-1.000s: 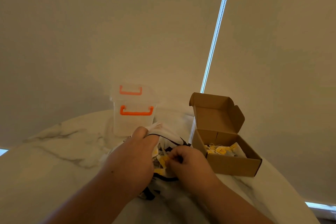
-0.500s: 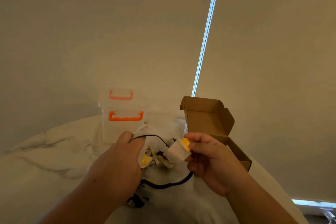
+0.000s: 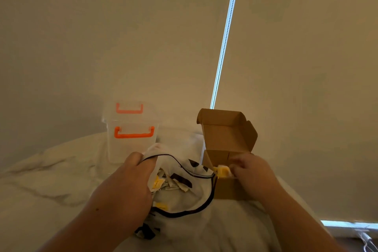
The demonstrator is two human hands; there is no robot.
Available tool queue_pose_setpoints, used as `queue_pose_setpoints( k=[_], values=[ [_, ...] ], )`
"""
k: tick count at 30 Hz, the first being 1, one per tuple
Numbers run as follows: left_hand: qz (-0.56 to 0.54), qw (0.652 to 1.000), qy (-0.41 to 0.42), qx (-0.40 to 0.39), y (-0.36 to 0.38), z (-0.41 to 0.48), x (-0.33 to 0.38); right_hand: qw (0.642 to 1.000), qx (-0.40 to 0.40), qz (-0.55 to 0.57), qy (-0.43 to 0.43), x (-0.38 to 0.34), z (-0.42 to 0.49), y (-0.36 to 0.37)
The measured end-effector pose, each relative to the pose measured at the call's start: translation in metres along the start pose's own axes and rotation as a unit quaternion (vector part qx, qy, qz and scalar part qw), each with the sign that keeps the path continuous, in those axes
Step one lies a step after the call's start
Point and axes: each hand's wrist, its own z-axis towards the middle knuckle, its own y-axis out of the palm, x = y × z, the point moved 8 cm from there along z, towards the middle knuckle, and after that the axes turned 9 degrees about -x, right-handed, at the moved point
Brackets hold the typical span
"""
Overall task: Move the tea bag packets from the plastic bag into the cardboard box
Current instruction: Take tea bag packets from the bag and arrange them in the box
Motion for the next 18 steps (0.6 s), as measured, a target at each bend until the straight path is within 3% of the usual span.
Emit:
queue_pose_setpoints(
  k=[2, 6, 8, 14, 18],
  values=[
    [-0.002, 1.000, 0.003, 0.004, 0.000, -0.001, 0.000, 0.997, -0.026, -0.069, 0.008, -0.001, 0.011, 0.007],
    [-0.004, 1.000, 0.005, 0.015, -0.003, -0.002, 0.001, 0.996, -0.048, -0.075, 0.019, -0.004, 0.016, 0.004],
    [-0.002, 1.000, 0.004, 0.016, -0.003, -0.003, 0.001, 0.999, -0.014, -0.041, 0.001, -0.008, 0.008, 0.002],
    [-0.003, 1.000, 0.007, 0.017, -0.005, -0.004, 0.001, 0.981, 0.094, 0.076, -0.152, -0.059, -0.043, -0.017],
    [-0.001, 1.000, 0.010, 0.030, -0.007, -0.003, 0.002, 0.953, 0.065, 0.095, -0.281, -0.113, -0.089, -0.010]
  ],
)
